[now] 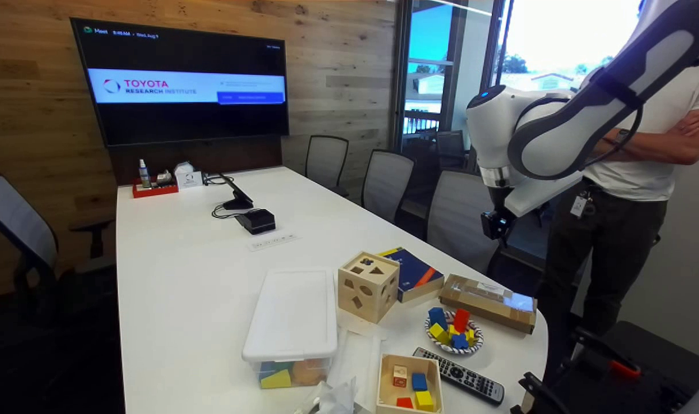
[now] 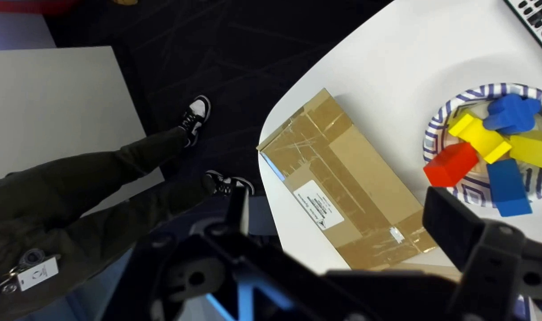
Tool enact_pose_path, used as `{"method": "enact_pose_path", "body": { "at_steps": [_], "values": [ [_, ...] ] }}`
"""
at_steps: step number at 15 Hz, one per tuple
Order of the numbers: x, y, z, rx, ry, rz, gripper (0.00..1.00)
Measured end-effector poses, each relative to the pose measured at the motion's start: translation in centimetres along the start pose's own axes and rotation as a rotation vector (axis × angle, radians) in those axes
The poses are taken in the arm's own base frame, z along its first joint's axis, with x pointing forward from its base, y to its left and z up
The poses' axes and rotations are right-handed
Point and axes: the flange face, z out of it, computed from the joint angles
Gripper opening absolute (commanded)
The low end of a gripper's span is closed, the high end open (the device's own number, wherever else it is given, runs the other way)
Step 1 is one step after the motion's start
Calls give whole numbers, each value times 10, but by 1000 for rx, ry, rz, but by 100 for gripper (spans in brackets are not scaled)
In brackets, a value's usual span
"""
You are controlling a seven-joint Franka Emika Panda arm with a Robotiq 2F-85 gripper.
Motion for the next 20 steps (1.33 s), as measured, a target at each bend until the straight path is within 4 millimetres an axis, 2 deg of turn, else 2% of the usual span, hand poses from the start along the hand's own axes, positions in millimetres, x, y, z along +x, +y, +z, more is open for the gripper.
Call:
{"method": "enact_pose_path", "body": {
  "at_steps": [5,8,16,20],
  "values": [
    [-2,-12,34,-49,-51,31,100],
    [3,-24,52,-75,-73,53,100],
    [37,-62,94,-133,-102,80,100],
    [60,-77,108,-249,-49,88,100]
  ]
}}
